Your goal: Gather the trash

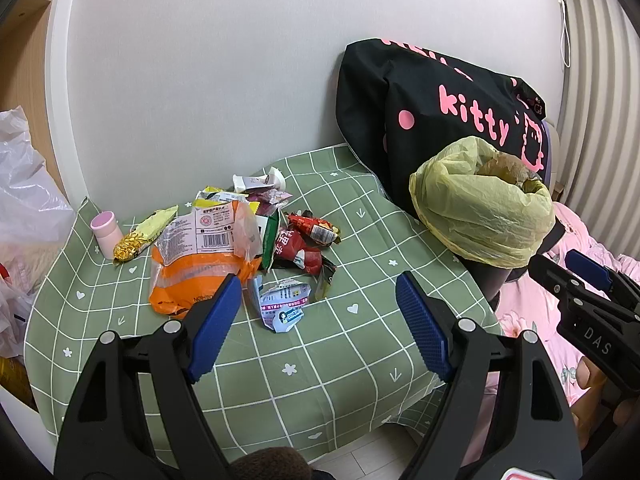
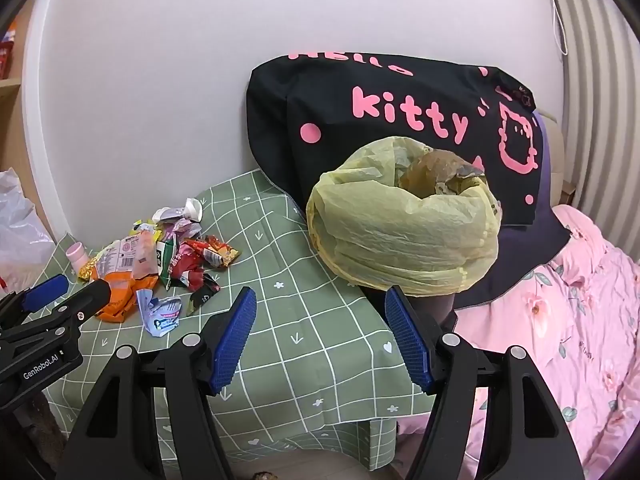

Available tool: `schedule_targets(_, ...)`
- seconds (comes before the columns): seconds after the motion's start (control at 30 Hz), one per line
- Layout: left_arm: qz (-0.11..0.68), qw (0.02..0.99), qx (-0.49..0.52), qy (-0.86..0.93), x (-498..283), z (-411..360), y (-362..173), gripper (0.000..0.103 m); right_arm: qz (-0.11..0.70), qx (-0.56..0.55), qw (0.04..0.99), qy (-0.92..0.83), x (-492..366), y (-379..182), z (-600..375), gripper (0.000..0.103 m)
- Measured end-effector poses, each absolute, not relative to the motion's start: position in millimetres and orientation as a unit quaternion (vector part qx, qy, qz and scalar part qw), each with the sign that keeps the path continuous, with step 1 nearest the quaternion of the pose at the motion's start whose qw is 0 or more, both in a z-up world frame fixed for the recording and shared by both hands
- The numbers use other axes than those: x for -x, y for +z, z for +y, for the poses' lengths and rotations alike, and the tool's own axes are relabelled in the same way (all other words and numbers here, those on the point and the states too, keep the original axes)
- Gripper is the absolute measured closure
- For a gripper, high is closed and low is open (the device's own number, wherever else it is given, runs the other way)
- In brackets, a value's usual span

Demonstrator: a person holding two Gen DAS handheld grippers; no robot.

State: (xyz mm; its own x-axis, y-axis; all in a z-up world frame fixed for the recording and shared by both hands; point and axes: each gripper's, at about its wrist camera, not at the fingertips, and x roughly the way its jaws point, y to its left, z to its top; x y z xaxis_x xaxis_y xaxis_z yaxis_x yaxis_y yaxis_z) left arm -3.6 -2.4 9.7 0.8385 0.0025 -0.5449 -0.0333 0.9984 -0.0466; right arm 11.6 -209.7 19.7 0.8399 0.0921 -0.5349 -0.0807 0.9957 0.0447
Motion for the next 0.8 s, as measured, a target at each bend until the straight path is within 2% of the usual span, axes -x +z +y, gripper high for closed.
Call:
schedule_targets(0.47,0.283,0.959,0.029,0.009,3,-1,10,0.028,0.279,-0.010,0.959,0.045,-13,20,-208,0.040)
schedule_targets(0.8,0.280,0.958,0.046,0.035,-13,40,-1,0.028,0.295,-0.017,0.953,0.069,-33,10,-196,0.040)
